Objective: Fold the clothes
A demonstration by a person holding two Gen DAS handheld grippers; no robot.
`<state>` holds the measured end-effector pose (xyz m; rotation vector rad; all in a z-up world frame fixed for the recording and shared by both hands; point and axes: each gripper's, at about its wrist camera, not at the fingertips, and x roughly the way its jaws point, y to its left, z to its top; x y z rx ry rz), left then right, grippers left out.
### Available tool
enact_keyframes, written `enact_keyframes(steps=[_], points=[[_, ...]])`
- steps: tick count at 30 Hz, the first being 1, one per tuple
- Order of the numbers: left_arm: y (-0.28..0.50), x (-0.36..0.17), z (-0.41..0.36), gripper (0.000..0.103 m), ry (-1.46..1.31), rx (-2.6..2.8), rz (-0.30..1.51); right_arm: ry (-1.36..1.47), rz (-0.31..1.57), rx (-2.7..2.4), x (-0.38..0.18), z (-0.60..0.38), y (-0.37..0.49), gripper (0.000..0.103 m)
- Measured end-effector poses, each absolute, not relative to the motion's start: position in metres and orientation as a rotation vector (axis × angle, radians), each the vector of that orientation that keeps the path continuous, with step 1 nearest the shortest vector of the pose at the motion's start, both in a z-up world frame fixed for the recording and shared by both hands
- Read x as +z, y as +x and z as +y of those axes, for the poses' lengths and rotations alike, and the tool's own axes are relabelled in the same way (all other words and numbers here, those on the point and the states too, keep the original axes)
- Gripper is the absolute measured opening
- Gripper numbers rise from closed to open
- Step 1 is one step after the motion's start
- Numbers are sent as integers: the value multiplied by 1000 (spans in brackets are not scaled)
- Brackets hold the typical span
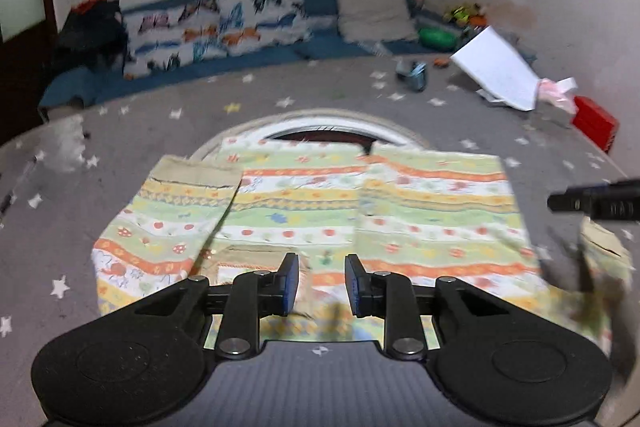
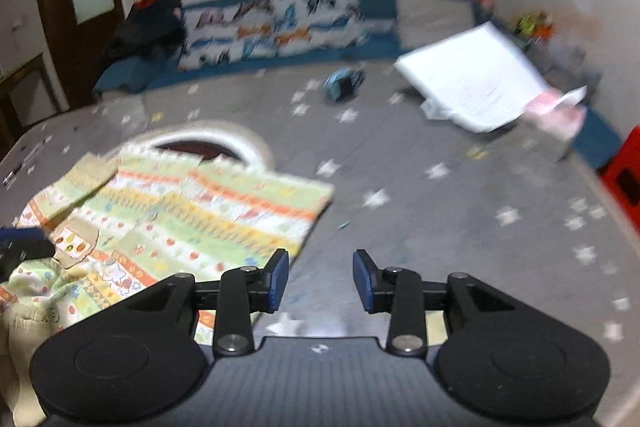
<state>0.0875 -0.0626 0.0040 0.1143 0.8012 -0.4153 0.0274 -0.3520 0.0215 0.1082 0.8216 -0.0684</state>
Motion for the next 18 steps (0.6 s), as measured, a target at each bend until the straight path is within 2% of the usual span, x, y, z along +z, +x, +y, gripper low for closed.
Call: enact_keyframes(steps=[5, 10, 13, 15, 18], points=[[131, -14, -64, 28, 110, -369, 835, 149, 887, -75, -15, -345, 63, 37], [164, -22, -63, 28, 111, -304, 836, 129, 861, -65, -22, -340, 80, 37], [182, -27, -64, 27, 127, -266, 840, 99, 857, -67, -22, -339, 94, 25], [191, -31, -63, 28, 135, -241, 836, 98, 855, -68, -22, -340, 102, 8], [198, -33, -60, 29, 134, -209, 819, 109, 857, -64, -22, -342, 117, 5]])
